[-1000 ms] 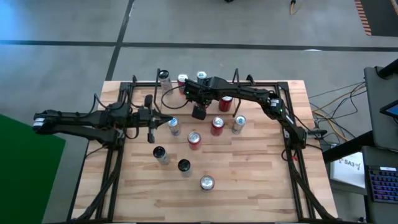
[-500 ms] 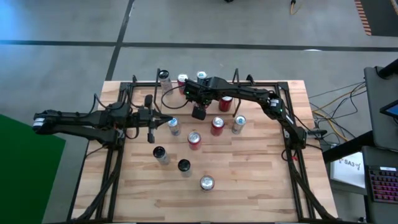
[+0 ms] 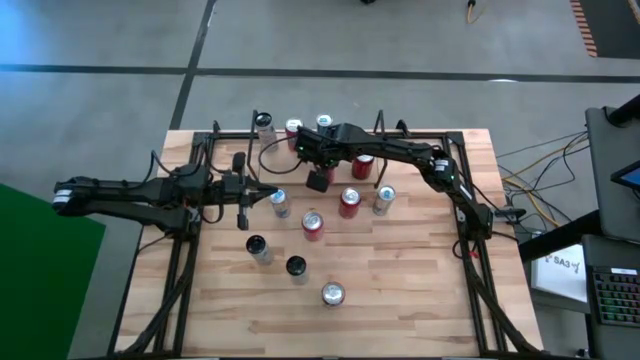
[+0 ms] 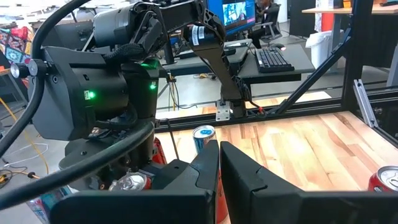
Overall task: Place canned beverage on shelf
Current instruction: Put the bottom orange soda can on the shelf aligned with the other orange soda can
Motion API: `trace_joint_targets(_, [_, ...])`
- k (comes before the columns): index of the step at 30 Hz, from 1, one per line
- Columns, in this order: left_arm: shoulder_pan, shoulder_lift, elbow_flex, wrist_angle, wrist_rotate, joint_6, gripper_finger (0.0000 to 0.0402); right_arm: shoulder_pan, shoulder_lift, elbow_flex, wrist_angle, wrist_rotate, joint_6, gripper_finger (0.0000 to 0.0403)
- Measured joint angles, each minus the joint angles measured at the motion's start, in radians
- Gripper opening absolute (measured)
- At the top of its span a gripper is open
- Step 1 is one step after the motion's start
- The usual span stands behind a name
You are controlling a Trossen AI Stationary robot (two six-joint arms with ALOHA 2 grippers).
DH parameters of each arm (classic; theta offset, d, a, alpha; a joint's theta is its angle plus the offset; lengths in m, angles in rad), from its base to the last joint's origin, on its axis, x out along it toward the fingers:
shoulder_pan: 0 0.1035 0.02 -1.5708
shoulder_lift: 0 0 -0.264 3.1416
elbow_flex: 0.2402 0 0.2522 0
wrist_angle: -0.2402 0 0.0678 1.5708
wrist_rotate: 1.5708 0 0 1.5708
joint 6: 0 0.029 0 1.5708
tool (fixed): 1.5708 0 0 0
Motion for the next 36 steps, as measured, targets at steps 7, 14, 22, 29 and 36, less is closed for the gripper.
trace_joint_targets(7, [0.000, 0.000, 0.000, 0.000, 0.000, 0.000, 0.0000, 0.000, -0.002, 0.000, 0.022, 0.001, 0.003, 0.0350])
trace_joint_targets(14, [0.000, 0.000, 0.000, 0.000, 0.000, 0.000, 0.0000, -0.002, -0.002, 0.011, 0.035, 0.001, 0.013, 0.0354])
trace_joint_targets(22, [0.000, 0.000, 0.000, -0.001, 0.000, 0.000, 0.0000, -0.002, -0.002, 0.064, 0.040, 0.002, -0.001, 0.0352])
trace_joint_targets(29, [0.000, 0.000, 0.000, -0.001, 0.000, -0.001, 0.0000, -0.001, -0.004, 0.127, 0.042, 0.002, 0.009, 0.0352])
trace_joint_targets(36, [0.000, 0.000, 0.000, -0.001, 0.000, -0.012, 0.0000, 0.032, -0.030, 0.127, 0.048, 0.000, 0.018, 0.0337])
